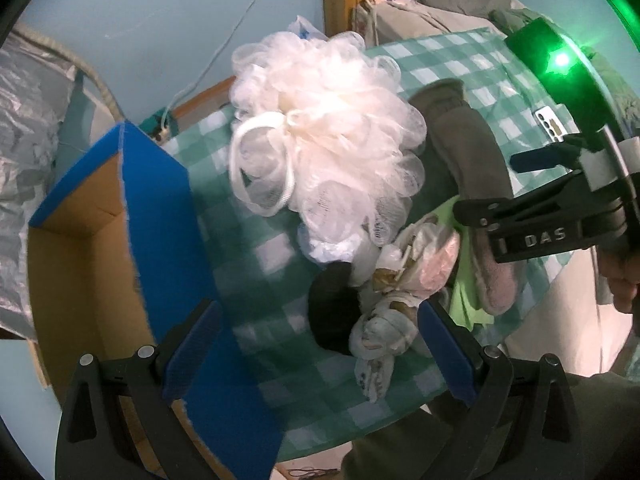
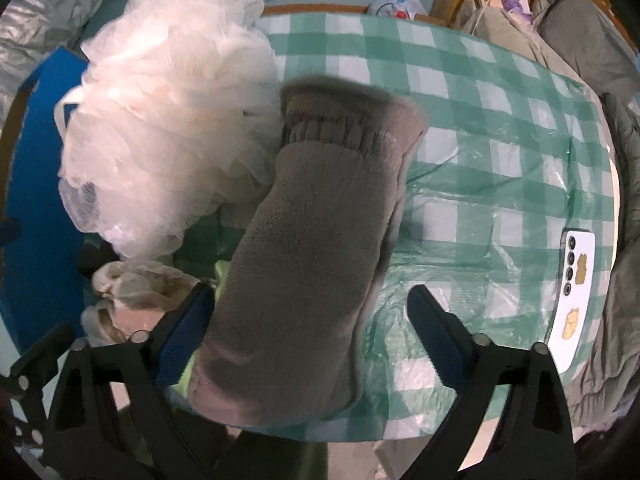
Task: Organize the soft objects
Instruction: 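Grasp the grey fleece sock with the right gripper while the left grasps the white sock bundle, then carry the grey sock and white sock bundle over the cardboard box with both grippers, then open both grippers to drop the grey sock and white bundle into the box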
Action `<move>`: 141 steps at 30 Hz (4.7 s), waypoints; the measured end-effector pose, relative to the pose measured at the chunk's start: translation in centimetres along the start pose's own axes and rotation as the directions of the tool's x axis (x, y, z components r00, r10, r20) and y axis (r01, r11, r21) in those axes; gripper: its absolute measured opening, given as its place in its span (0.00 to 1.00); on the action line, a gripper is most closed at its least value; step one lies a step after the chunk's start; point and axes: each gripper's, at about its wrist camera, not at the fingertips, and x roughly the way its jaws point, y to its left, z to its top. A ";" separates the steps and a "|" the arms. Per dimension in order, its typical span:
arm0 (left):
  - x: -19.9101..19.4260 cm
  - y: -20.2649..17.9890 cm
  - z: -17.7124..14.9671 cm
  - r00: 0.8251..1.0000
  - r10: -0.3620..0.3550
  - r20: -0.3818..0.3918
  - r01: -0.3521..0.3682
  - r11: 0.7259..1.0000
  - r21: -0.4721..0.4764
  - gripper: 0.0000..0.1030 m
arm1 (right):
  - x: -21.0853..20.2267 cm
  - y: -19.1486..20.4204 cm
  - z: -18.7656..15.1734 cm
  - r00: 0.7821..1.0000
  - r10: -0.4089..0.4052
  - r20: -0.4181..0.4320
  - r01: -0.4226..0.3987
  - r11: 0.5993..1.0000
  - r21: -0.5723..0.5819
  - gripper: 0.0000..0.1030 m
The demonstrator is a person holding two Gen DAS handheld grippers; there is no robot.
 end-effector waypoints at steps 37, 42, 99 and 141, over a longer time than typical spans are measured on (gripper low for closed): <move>3.0 -2.2 0.3 0.992 -0.115 -0.054 0.114 0.993 -0.006 0.36 | -4.3 -0.2 -4.8 0.997 0.026 0.072 -0.023 0.999 -0.037 0.27; 1.3 -2.5 -0.2 0.991 -0.134 -0.010 0.134 0.991 -0.023 0.35 | -5.5 -0.3 -4.8 0.995 0.031 0.095 -0.028 0.999 -0.031 0.26; -9.1 11.0 -4.6 0.986 0.022 0.164 0.020 0.969 -0.248 0.35 | -14.5 16.2 1.7 0.969 0.140 0.204 -0.071 0.947 -0.313 0.26; -4.9 23.2 -11.9 0.995 0.083 0.047 -0.053 0.890 -0.454 0.35 | -8.0 34.7 6.7 0.982 0.171 0.077 -0.109 0.852 -0.512 0.25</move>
